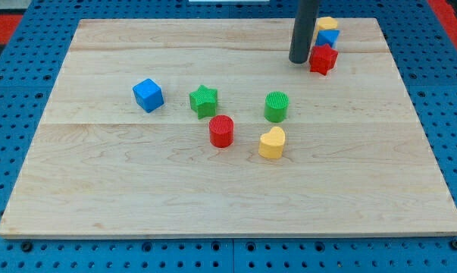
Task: Move red star to blue triangle
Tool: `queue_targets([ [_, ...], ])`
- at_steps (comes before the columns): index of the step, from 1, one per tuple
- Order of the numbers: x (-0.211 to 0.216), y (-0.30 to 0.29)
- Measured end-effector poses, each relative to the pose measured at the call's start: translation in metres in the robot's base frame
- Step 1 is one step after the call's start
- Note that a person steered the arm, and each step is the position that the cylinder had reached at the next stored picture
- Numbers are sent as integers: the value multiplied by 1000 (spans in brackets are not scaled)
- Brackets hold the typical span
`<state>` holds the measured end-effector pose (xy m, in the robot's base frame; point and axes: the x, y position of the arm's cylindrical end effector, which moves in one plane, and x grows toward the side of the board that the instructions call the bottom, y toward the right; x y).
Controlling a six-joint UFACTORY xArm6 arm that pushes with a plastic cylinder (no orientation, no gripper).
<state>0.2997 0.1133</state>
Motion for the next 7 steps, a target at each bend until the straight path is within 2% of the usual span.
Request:
queue_targets([
  [7, 7, 22],
])
